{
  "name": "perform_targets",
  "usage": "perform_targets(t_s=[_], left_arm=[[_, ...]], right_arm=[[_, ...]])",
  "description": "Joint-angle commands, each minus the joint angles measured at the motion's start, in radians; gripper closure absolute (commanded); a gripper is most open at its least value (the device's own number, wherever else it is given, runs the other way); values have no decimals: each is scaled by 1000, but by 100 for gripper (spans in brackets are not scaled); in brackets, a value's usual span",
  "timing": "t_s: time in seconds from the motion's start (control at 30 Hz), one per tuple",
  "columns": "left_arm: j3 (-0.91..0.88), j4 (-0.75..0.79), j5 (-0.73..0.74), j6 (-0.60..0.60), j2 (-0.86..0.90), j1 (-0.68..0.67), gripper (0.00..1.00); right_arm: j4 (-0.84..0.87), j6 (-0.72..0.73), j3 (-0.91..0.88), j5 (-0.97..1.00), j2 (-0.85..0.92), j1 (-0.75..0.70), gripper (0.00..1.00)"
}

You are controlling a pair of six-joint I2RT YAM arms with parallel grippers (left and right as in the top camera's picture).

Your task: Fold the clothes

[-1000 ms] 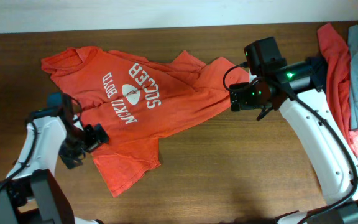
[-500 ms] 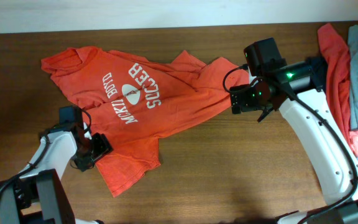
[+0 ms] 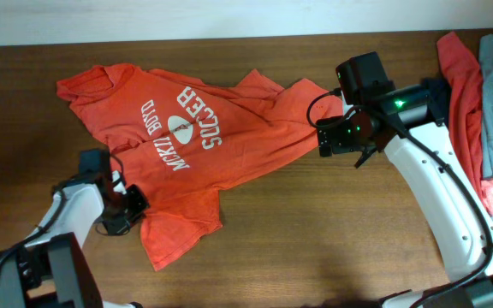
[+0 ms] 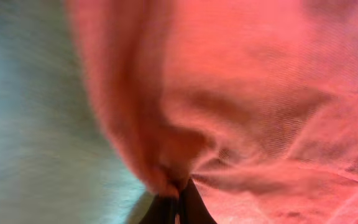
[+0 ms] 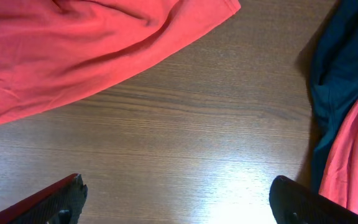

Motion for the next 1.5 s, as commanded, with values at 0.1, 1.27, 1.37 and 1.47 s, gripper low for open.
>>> perform_targets(t_s=[0.1, 1.27, 1.37, 1.47], left_arm=[[59, -59, -116, 20, -158, 201, 100], [59, -58, -123, 27, -172, 359, 100], [59, -58, -123, 27, -172, 359, 100], [59, -58, -123, 27, -172, 359, 100]], right_arm=[[13, -6, 18, 16, 22, -39, 1], [141, -89, 6, -219, 564, -92, 21], [169, -85, -29, -219, 565, -92, 21], [212, -86, -76, -219, 565, -92, 21]])
